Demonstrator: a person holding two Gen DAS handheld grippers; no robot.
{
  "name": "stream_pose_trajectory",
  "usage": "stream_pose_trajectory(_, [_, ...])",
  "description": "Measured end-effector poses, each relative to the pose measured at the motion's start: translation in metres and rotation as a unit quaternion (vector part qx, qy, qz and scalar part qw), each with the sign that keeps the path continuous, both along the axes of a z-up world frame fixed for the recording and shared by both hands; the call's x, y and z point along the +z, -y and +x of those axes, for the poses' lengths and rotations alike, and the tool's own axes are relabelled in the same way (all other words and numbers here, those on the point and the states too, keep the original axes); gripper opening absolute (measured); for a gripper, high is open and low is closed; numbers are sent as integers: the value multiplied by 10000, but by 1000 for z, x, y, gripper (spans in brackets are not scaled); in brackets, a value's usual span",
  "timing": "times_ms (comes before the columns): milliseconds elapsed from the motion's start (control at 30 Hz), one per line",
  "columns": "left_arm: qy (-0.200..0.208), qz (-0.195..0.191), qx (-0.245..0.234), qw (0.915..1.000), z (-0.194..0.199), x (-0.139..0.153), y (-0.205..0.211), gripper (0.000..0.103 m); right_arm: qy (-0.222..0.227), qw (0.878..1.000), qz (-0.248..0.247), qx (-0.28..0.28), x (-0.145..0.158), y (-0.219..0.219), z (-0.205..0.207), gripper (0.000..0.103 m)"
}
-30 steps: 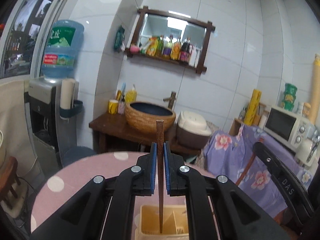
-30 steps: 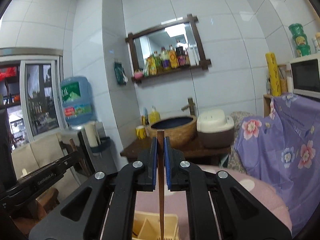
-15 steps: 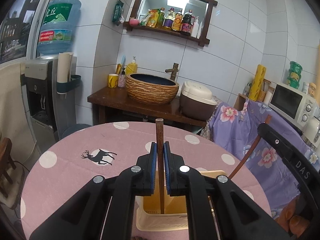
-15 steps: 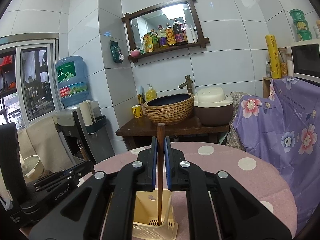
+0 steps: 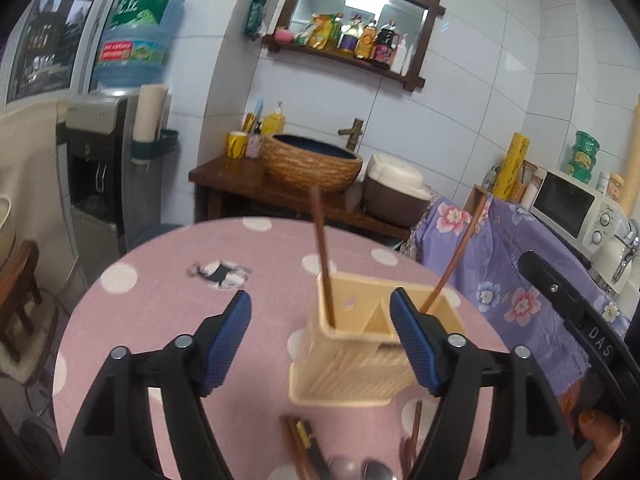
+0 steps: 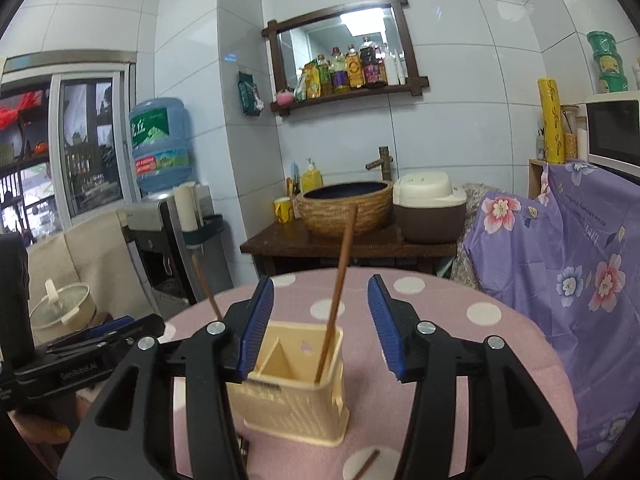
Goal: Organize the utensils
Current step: 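Open both grippers to release the chopsticks into the holder, then grasp the wooden spoon with the right gripper while the left grasps a wooden chopstick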
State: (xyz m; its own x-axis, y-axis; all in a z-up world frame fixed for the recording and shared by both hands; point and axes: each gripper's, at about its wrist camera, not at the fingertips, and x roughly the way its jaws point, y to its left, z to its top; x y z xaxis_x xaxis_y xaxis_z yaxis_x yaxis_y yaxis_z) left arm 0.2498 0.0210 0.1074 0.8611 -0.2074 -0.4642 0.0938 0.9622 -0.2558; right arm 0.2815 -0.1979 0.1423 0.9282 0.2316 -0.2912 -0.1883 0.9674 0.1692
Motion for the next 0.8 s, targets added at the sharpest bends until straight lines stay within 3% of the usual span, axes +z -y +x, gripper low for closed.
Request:
stream_pose_trajectory(67, [-232, 86, 71, 9997, -10, -16, -7, 74, -168, 9998, -140, 39, -10, -1, -10, 61])
stream_pose_trajectory(300, [-1104, 237, 163, 9935, -39, -79, -26, 72, -1016, 9940, -372, 165, -68, 4, -35, 62])
stream_pose_trajectory(433, [-1500, 120, 68, 9886, -50, -105, -27, 60, -1598, 9865, -338, 141, -107, 9, -41, 62])
stream_pose_trajectory(600, [-1723, 205, -172, 9847, -57, -122, -14, 54, -1951, 9805, -233, 97, -137, 13, -53, 62])
stream_pose_trajectory(800, [-1772, 485, -402, 9821, -62, -130, 10, 53, -2086, 9777, -229, 3, -152, 14, -66, 62])
